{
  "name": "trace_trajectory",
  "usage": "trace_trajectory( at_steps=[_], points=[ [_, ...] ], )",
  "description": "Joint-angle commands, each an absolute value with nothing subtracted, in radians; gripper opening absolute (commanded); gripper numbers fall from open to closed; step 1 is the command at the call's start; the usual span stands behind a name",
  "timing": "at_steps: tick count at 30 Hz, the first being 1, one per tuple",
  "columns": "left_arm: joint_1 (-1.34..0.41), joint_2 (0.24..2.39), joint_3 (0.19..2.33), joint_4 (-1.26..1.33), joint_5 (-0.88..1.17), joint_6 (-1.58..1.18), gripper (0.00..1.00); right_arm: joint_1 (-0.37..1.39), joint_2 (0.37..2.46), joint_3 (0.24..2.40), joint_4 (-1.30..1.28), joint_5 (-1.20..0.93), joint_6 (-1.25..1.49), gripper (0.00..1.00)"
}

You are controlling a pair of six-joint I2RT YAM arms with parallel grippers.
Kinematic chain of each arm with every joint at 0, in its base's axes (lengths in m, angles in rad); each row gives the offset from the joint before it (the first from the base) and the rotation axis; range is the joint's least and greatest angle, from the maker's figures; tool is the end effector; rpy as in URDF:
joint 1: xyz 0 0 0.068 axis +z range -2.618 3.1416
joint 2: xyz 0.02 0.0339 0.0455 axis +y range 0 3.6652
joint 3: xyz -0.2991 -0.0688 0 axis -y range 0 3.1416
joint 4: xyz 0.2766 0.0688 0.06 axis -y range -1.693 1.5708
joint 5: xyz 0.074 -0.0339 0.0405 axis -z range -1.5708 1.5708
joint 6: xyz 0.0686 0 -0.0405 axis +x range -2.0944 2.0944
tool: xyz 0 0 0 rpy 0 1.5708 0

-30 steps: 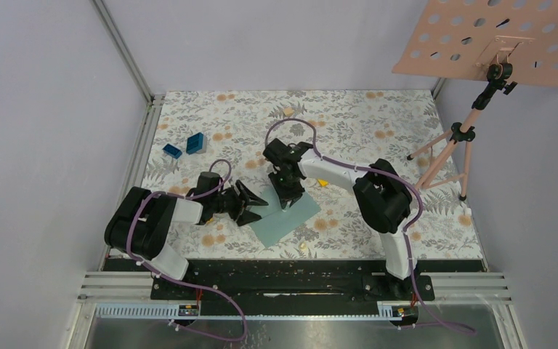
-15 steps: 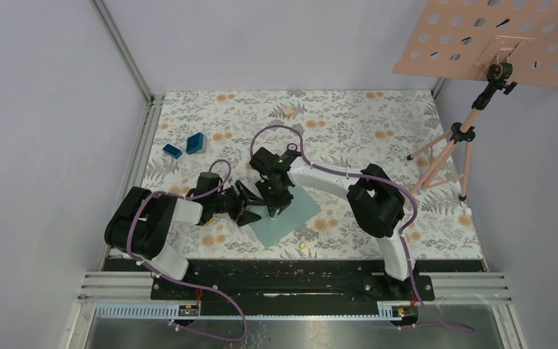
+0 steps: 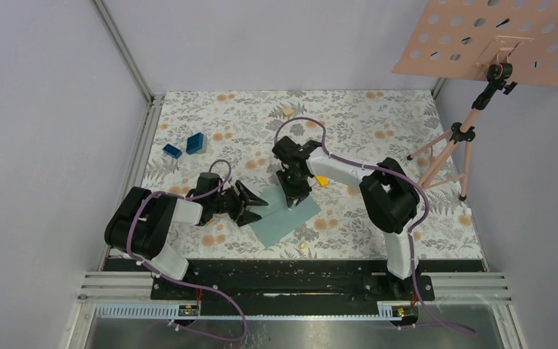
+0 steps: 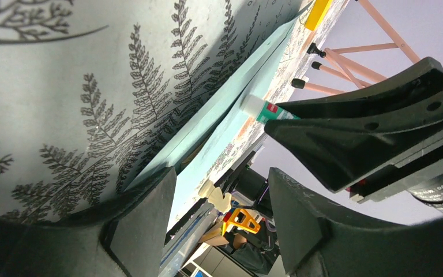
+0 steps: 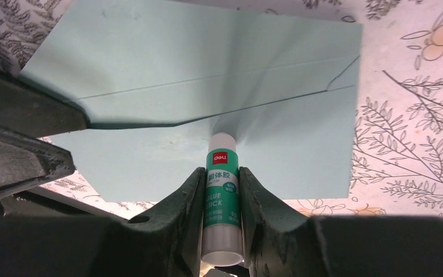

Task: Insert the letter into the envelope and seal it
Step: Paint the envelope at the center of the board.

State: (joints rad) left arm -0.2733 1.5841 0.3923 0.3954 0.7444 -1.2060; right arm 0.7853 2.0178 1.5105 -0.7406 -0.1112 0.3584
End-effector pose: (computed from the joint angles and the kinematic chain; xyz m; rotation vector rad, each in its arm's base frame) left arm 0.2466 -0.1174 0.0888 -0.8161 2.5611 -1.4952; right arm 0.3237 0.3344 0.1664 -0.6409 2.8327 0.3919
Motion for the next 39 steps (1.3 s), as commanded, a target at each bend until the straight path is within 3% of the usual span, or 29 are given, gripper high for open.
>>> trace_trajectory(
  at_steps=[1,10,18,33,39],
  points=[
    [-0.273,1.605,0.359,0.323,0.66,-1.178,0.63,0.786,1.995,1.509,-0.755,-0.084,0.349,0.0],
    [-0.273,1.6,0.36,0.317,0.654,-1.179,0.63,0.919,2.086,1.619,-0.745,-0.136,0.402,0.0],
    [-0.273,1.602,0.362,0.315,0.657,-1.178,0.63,0.917,2.067,1.609,-0.752,-0.105,0.383,0.0],
    [-0.273,1.536,0.398,0.239,0.658,-1.148,0.63,0.71,1.637,1.345,-0.693,-0.074,0.392,0.0],
    [-0.273,1.406,0.435,0.21,0.674,-1.111,0.63,0.609,1.426,1.095,-0.47,-0.242,0.485,0.0]
  ],
)
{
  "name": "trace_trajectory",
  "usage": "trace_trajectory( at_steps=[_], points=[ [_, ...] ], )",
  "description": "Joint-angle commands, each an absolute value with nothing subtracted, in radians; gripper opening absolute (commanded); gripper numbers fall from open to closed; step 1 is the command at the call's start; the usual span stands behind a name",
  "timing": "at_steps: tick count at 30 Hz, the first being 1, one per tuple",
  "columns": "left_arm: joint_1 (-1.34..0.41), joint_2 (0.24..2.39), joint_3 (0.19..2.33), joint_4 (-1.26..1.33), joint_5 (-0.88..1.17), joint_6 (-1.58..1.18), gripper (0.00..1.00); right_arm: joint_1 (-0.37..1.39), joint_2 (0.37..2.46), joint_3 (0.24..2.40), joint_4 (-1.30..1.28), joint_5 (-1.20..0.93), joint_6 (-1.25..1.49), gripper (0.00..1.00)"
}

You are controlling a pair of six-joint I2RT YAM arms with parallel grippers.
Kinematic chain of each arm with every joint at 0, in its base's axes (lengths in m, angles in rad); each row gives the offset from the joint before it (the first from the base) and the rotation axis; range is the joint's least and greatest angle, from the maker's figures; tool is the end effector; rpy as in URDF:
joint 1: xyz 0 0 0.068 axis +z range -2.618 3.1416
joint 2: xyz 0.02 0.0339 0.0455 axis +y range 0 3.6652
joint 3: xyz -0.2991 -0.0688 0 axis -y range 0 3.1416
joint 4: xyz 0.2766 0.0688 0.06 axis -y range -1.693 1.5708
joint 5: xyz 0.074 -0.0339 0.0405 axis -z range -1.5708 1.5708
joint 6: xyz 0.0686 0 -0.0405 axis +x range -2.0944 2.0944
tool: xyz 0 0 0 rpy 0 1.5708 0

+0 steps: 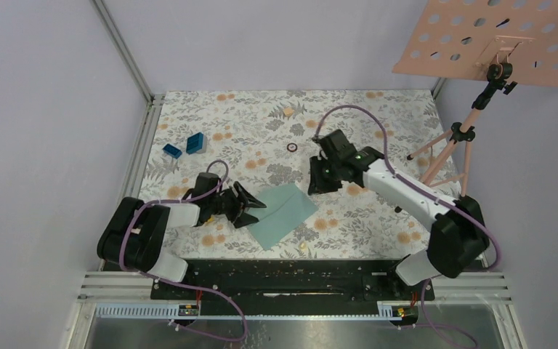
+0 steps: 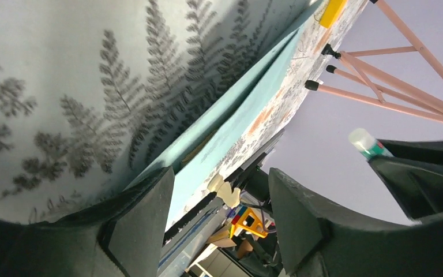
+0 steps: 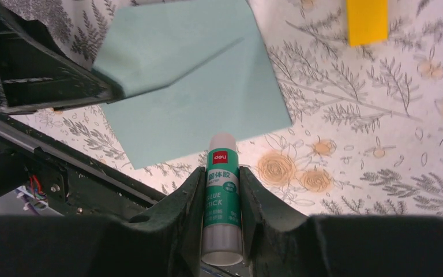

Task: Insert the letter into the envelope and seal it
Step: Paint the envelope at the center of the board.

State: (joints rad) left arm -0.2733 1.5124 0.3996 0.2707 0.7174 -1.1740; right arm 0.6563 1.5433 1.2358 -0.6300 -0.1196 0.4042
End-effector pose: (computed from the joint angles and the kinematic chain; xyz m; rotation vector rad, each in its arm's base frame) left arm 0.2404 -0.1142 0.0968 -0.8254 2.5916 -1.4364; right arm 0.2942 0.2369 0.2714 -0.3770 2.5699 0.5645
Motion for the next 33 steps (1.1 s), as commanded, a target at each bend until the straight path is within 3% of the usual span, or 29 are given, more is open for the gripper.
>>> trace_trajectory(
  at_steps=[1,8,14,23,33],
  points=[
    [-0.273,1.346,0.451,0.196,0.677,-1.094,0.63,0.594,1.365,1.039,-0.394,-0.286,0.519,0.0],
    [-0.273,1.037,0.603,0.096,0.701,-0.936,0.7,0.53,1.119,0.772,0.2,-0.474,0.776,0.0],
    [-0.273,0.957,0.681,0.092,0.753,-0.93,0.74,0.529,1.039,0.675,0.511,-0.497,0.92,0.0],
    [-0.281,0.929,0.694,0.079,0.76,-1.006,0.75,0.529,1.011,0.538,0.77,-0.453,1.024,0.0],
    [-0.439,0.952,0.72,0.179,0.573,-1.138,0.8,0.561,1.108,0.551,0.93,-0.409,1.104,0.0]
  ],
)
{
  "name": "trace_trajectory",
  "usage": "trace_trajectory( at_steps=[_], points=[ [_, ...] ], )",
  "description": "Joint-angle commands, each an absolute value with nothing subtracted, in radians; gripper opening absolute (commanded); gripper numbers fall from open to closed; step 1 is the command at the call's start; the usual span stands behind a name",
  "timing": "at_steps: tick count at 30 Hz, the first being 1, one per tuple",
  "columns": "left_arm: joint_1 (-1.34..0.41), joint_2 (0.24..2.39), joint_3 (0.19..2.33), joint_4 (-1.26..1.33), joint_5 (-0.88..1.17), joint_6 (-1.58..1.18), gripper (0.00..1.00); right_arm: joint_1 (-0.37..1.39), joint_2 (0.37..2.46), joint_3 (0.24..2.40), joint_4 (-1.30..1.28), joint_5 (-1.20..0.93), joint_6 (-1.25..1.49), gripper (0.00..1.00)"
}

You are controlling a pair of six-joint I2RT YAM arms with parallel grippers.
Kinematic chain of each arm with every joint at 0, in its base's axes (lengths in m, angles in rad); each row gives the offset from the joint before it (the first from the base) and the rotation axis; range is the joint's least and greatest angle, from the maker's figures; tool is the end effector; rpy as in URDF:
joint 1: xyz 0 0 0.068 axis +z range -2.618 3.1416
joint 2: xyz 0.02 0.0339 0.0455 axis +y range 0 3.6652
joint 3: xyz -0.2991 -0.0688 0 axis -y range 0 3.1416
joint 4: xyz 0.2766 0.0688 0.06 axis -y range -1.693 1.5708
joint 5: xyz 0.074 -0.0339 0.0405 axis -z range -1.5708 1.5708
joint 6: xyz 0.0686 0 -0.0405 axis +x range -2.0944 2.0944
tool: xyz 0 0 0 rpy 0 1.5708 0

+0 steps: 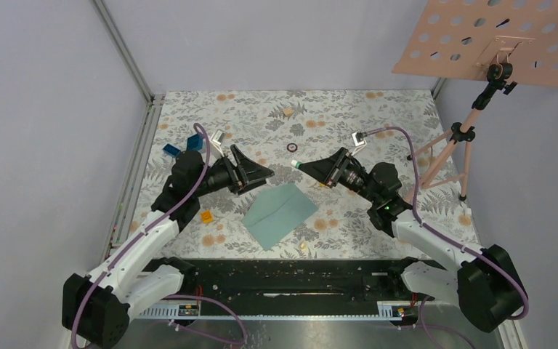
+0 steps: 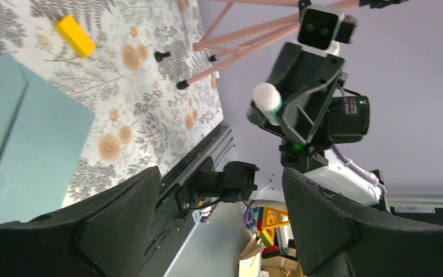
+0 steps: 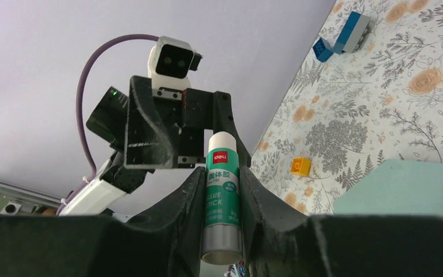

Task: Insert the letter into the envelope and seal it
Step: Paint the envelope at the center of the board, then place the solid glue at the center of the board.

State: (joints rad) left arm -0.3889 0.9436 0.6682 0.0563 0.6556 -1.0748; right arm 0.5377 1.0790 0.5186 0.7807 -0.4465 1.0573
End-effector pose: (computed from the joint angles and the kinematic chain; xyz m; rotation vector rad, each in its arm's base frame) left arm 0.2176 -0.1344 0.3103 -0.1580 2.0543 -1.5680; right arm 0.2232 0.1676 0.3106 -0.0260 1.5788 1.5983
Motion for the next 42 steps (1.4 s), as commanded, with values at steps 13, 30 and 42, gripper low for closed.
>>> trace_trajectory(
  at_steps=[13,30,42],
  points=[
    [-0.454,0.93,0.658,0.368,0.561,-1.245,0.8,0.612,1.049,0.522,0.808,-0.248,1.06,0.0],
    [-0.459,1.024,0.755,0.247,0.583,-1.295,0.83,0.613,1.052,0.573,0.72,-0.283,0.988,0.0],
    [-0.497,1.114,0.711,0.436,0.61,-1.427,0.83,0.651,1.112,0.609,0.756,-0.297,0.985,0.0]
  ],
)
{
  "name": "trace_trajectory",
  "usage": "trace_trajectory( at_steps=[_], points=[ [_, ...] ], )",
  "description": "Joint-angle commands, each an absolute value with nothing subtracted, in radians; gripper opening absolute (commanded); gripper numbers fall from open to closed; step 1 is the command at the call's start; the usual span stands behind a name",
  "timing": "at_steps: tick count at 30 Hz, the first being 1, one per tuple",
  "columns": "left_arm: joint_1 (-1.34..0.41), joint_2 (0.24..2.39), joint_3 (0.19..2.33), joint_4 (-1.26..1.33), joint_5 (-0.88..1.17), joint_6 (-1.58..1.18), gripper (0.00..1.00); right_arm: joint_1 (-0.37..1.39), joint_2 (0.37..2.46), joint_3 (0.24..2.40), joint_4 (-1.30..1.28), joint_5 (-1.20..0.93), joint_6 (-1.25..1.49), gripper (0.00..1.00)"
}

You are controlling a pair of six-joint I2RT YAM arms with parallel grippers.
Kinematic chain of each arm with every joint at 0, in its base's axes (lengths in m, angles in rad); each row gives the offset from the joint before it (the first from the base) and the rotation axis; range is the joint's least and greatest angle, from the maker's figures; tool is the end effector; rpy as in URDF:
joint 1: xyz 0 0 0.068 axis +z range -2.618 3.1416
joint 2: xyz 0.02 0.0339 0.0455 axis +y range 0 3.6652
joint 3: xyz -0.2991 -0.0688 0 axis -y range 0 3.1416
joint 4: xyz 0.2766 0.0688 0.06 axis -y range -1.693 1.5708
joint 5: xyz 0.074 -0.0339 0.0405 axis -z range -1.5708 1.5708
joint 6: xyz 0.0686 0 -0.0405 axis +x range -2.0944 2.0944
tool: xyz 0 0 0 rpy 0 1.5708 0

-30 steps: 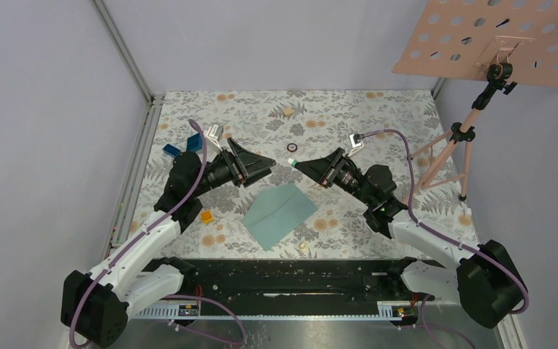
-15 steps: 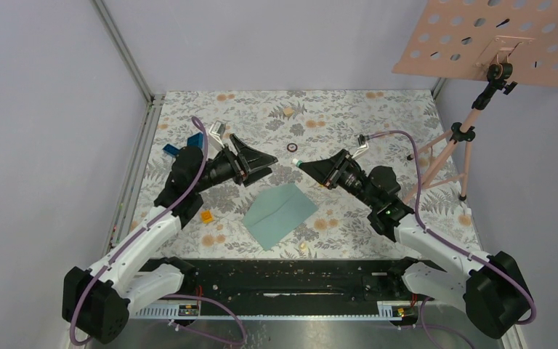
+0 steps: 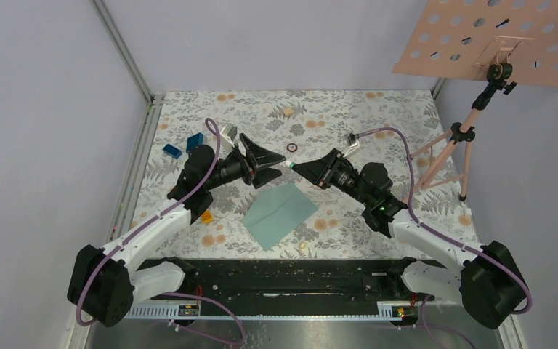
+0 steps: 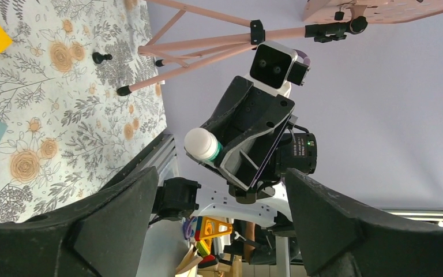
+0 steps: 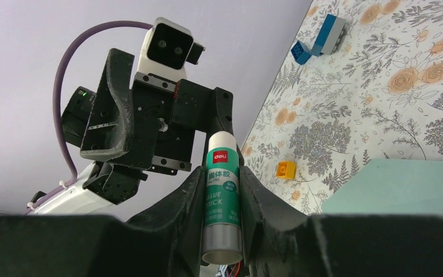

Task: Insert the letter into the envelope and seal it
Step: Place the solid glue at the center of the board.

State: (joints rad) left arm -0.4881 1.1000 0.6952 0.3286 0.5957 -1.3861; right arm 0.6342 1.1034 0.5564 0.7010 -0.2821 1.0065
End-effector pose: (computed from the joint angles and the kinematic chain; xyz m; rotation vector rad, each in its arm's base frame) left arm 0.2404 -0.1712 0.3163 -0.3465 1.9959 -1.8090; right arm 0.2230 0.1878 0.3094 0.0354 1.6171 1.5167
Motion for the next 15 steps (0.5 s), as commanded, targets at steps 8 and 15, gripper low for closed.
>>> trace_trajectory(
  at_steps=[8,15],
  points=[
    [-0.514,1.159,0.707,0.464,0.587,-1.468,0.78,0.664,1.123,0.613,0.769,-0.29,0.985,0.0],
    [-0.535,1.208,0.701,0.512,0.591,-1.493,0.73,0.673,1.13,0.617,0.779,-0.291,0.987,0.0]
  ],
)
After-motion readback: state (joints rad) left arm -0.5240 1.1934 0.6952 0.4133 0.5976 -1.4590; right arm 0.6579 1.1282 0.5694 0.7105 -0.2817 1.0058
